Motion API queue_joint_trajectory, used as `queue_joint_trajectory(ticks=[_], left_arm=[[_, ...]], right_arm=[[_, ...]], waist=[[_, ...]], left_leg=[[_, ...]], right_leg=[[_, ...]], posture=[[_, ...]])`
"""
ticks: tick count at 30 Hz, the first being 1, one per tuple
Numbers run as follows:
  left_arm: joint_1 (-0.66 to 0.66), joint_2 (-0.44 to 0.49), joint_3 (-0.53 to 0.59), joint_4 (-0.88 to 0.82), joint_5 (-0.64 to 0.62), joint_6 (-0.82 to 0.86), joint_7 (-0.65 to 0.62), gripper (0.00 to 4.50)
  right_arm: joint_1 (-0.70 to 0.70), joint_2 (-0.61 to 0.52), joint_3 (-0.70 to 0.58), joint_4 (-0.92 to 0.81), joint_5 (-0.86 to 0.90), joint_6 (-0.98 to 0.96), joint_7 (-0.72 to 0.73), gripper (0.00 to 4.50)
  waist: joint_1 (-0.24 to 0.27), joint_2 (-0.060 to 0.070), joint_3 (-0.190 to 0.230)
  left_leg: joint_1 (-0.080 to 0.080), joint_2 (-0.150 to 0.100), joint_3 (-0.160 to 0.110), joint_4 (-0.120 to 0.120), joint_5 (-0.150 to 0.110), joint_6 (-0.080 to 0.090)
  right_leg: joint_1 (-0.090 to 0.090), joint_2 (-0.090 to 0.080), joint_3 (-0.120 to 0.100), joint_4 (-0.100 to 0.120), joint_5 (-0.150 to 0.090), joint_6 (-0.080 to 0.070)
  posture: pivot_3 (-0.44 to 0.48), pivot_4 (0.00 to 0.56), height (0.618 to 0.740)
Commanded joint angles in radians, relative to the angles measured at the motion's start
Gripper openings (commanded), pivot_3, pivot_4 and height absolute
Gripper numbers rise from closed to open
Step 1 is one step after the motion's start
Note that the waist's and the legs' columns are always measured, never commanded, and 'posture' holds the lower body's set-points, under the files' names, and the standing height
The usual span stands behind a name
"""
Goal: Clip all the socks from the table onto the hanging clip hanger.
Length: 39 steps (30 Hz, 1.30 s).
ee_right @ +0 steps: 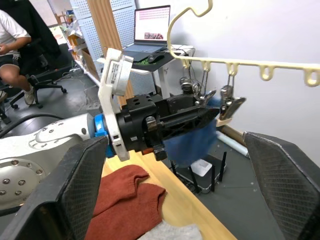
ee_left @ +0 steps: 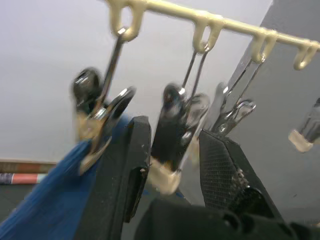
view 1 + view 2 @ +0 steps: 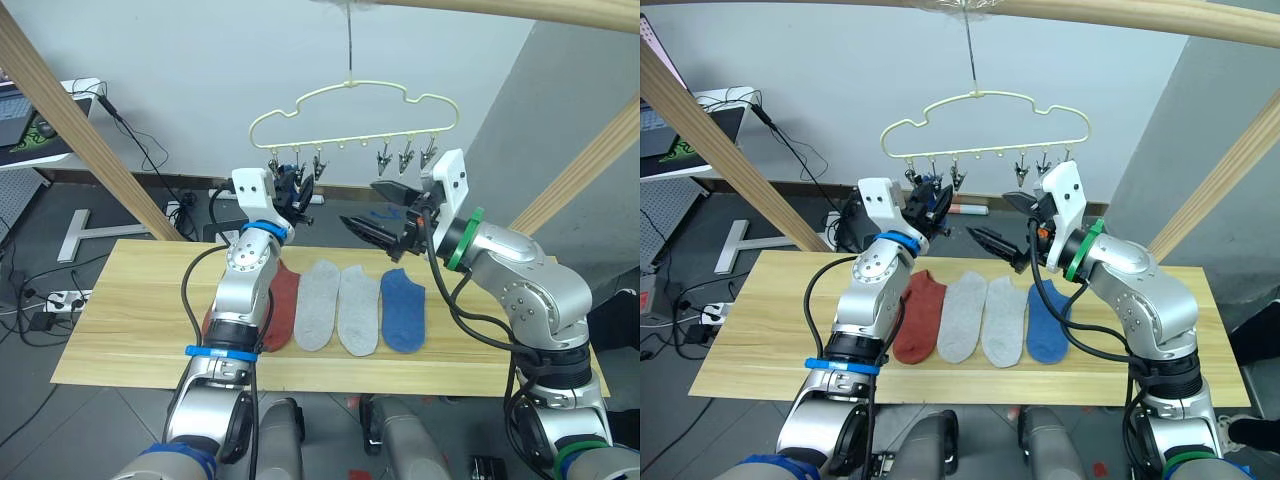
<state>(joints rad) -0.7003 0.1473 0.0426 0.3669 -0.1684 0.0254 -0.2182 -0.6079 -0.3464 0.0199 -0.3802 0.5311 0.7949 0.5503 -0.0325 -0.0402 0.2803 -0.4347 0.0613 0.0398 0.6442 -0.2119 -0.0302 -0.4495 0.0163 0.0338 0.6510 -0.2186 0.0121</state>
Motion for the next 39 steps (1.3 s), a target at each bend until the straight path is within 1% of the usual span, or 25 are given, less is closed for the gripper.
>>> queue_joint_trajectory(ticks=[1, 7, 11, 16, 21, 24, 28, 39], left_arm=[[-0.034, -0.01, 0.012, 0.016, 0.021, -0.058, 0.019, 1.84], [-0.053, -0.007, 0.023, 0.044, 0.024, -0.087, 0.017, 1.84], [-0.068, 0.001, 0.021, 0.061, 0.05, -0.111, 0.031, 1.84], [-0.065, -0.012, 0.009, 0.052, 0.064, -0.116, 0.04, 1.84], [-0.043, -0.039, -0.003, 0.024, 0.096, -0.116, 0.081, 1.84], [-0.052, -0.035, -0.015, 0.035, 0.119, -0.134, 0.078, 1.84], [-0.064, -0.043, -0.01, 0.045, 0.116, -0.129, 0.077, 1.84], [-0.078, -0.016, 0.003, 0.075, 0.132, -0.141, 0.081, 1.84]], right_arm=[[-0.018, -0.011, -0.027, -0.032, 0.011, -0.024, -0.005, 4.5], [-0.02, -0.016, -0.032, -0.028, 0.013, -0.025, -0.014, 4.5], [-0.023, -0.018, -0.035, -0.026, 0.016, -0.025, -0.014, 4.5], [-0.025, -0.019, -0.038, -0.021, 0.016, -0.025, -0.012, 4.5], [-0.03, -0.021, -0.041, -0.017, 0.017, -0.024, -0.013, 4.5], [-0.032, -0.023, -0.042, -0.015, 0.016, -0.024, -0.013, 4.5], [-0.034, -0.024, -0.043, -0.015, 0.018, -0.022, -0.014, 4.5], [-0.031, -0.024, -0.048, -0.021, 0.021, -0.015, -0.026, 4.5]], waist=[[0.0, 0.0, 0.0], [-0.002, 0.0, 0.0], [-0.001, 0.0, 0.0], [-0.002, 0.0, 0.0], [-0.001, 0.0, 0.0], [-0.002, 0.0, 0.0], [-0.003, 0.0, 0.0], [-0.004, 0.0, 0.0]], left_leg=[[0.0, 0.0, 0.0, 0.0, 0.0, 0.0], [0.0, 0.0, 0.0, 0.0, 0.0, 0.0], [0.0, 0.0, 0.0, 0.001, 0.0, 0.0], [0.0, 0.0, 0.001, 0.001, 0.0, 0.0], [0.0, 0.0, 0.001, 0.001, 0.0, 0.0], [0.0, 0.0, 0.001, 0.001, 0.0, 0.0], [0.001, 0.0, 0.001, 0.002, 0.0, 0.0], [0.002, 0.0, 0.001, 0.002, 0.0, 0.0]], right_leg=[[0.0, 0.0, 0.0, 0.0, 0.0, 0.0], [0.0, 0.0, 0.0, 0.0, 0.0, 0.0], [0.0, 0.0, 0.0, 0.001, 0.0, 0.0], [0.0, 0.0, 0.0, 0.001, 0.0, 0.0], [0.0, 0.0, 0.001, 0.001, 0.0, 0.0], [0.0, 0.0, 0.001, 0.002, 0.0, 0.0], [0.0, 0.0, 0.001, 0.006, 0.0, 0.0], [-0.001, 0.0, 0.001, 0.007, 0.0, 0.0]], posture=[[-0.082, 0.25, 0.74], [-0.092, 0.249, 0.74], [-0.092, 0.25, 0.74], [-0.092, 0.251, 0.74], [-0.092, 0.251, 0.74], [-0.092, 0.256, 0.74], [-0.095, 0.256, 0.74], [-0.099, 0.265, 0.74]])
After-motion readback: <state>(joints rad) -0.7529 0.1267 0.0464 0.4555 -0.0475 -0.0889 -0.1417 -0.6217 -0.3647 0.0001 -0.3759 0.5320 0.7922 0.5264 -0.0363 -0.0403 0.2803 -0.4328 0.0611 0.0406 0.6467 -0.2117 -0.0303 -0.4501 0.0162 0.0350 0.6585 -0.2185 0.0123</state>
